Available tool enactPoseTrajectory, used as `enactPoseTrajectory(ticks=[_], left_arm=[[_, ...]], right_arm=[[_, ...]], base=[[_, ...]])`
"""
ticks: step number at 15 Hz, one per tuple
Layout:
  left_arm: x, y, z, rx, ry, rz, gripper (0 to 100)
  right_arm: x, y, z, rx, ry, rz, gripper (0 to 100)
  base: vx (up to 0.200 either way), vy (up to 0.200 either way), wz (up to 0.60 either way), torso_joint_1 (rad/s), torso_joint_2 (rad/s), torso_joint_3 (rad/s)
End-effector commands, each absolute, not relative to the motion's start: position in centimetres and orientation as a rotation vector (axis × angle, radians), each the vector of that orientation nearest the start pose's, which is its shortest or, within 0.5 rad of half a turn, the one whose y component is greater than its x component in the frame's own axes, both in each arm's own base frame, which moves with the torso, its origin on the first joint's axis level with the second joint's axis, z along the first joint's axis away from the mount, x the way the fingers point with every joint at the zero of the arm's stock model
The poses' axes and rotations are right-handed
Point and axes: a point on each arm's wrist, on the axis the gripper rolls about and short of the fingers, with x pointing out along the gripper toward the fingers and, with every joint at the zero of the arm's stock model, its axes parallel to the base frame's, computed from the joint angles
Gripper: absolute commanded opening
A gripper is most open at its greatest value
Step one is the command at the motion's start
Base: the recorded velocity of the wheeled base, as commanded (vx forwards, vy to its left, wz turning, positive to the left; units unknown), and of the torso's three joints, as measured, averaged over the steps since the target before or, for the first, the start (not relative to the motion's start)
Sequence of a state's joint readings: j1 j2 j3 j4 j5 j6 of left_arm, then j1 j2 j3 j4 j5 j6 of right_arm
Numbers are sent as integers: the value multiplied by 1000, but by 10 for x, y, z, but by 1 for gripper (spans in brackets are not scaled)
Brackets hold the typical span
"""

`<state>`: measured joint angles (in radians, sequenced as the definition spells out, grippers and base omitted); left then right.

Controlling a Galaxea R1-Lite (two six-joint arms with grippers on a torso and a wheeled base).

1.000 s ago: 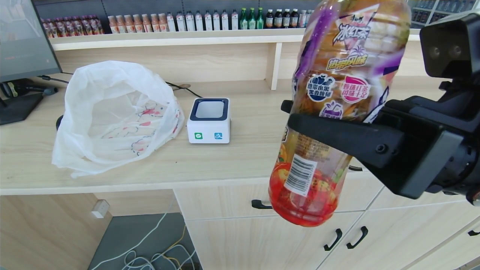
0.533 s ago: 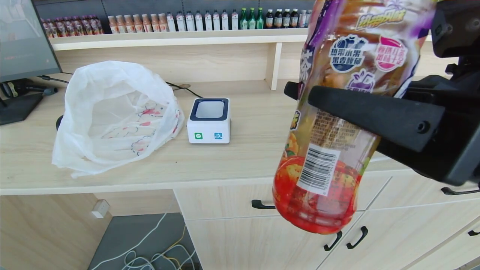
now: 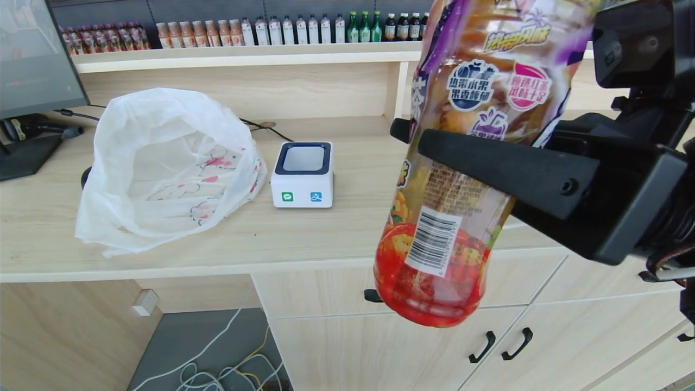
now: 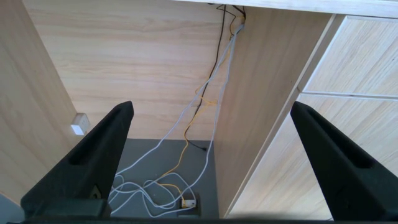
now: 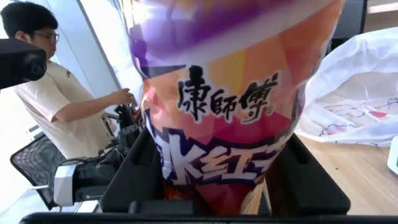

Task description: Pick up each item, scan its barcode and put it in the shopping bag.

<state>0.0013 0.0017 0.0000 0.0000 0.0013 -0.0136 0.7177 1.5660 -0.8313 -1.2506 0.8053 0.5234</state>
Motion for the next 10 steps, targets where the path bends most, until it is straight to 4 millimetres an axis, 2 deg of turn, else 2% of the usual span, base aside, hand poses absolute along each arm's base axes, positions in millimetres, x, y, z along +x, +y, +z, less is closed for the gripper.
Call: enactPoseTrajectory(ticks=[1,10], left_arm=[[-23,0,76,-14,2,3,100],[-23,0,76,-14,2,3,100]], right_arm=[[195,192,275,384,-139,1592,0],[196,190,272,384,-132,1584,0]], base=[[0,0,0,0,0,0],[0,0,0,0,0,0]])
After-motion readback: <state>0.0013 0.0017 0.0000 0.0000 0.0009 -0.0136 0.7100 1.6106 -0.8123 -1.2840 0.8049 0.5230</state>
